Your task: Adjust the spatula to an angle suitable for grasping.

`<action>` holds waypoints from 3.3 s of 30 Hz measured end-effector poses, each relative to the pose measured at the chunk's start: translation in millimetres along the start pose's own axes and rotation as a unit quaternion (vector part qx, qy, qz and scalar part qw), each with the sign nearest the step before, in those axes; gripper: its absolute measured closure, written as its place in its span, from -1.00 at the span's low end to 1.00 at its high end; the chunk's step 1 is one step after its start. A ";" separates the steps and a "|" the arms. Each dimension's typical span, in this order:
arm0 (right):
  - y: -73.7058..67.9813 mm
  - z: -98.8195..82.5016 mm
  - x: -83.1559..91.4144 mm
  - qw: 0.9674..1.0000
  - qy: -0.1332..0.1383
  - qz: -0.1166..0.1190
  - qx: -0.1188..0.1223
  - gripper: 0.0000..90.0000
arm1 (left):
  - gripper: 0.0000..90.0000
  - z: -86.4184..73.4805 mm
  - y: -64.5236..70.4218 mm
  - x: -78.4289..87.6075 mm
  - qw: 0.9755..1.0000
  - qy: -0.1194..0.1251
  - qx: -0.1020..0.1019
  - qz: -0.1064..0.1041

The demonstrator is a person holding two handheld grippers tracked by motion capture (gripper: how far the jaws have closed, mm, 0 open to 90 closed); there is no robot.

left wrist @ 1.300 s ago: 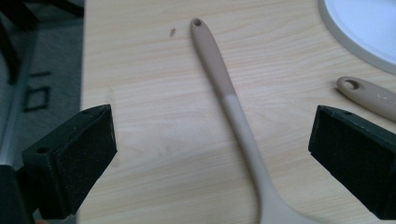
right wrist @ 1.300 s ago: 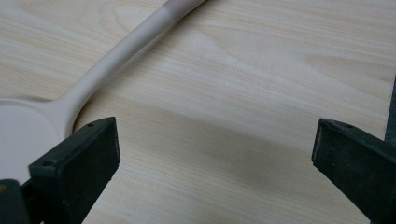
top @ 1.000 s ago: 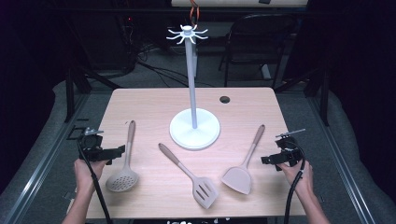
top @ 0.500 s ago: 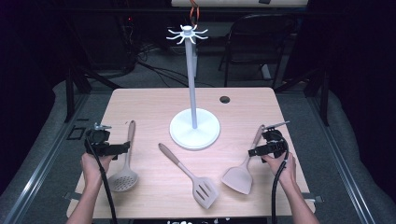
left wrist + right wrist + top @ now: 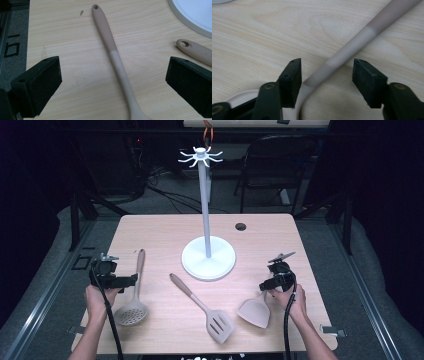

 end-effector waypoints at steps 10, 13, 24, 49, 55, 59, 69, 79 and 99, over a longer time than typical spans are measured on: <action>-1.1 0.2 -4.7 1.000 0.005 0.000 -0.005 0.15 | -1.00 -2.9 -3.3 0.3 1.000 0.000 0.003 -0.011; -0.6 -0.5 -4.7 1.000 0.008 0.001 -0.010 0.17 | -1.00 -1.3 -2.3 0.1 1.000 0.005 0.004 -0.013; -2.0 -3.0 -3.1 1.000 0.000 0.000 0.005 0.29 | -0.99 -0.2 1.8 -0.7 1.000 0.004 -0.005 -0.018; -11.5 -4.4 0.7 0.994 -0.049 -0.031 0.092 0.57 | -0.99 -4.7 2.1 10.3 1.000 0.018 -0.012 -0.019; -5.1 -4.7 2.6 0.994 -0.058 -0.025 0.090 0.62 | -0.99 -3.3 2.7 8.1 1.000 0.016 -0.017 -0.018; -0.9 -3.9 5.1 0.992 -0.076 -0.023 0.096 0.63 | -0.99 -2.8 2.7 7.0 1.000 0.015 -0.018 -0.018; -1.9 -2.5 1.8 0.993 -0.075 -0.016 0.090 0.62 | -0.99 -0.6 9.8 5.4 0.999 0.012 -0.029 -0.019; -4.8 -3.1 -3.0 0.996 -0.058 -0.024 0.056 0.68 | -0.99 0.4 17.0 3.9 0.999 0.009 -0.040 -0.017; -5.6 0.0 19.3 0.997 -0.010 0.010 0.082 0.75 | -0.99 4.2 32.6 8.7 0.998 0.021 -0.044 -0.032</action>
Point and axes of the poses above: each handheld gripper's, and its own axes: x roughly backward along the jaws, z roughly out of its top, y roughly to its right, the point moved 4 cm from there along -x, roughly forward along the jaws, and after that the axes turned 3 degrees about -x, right-handed, at the moved point
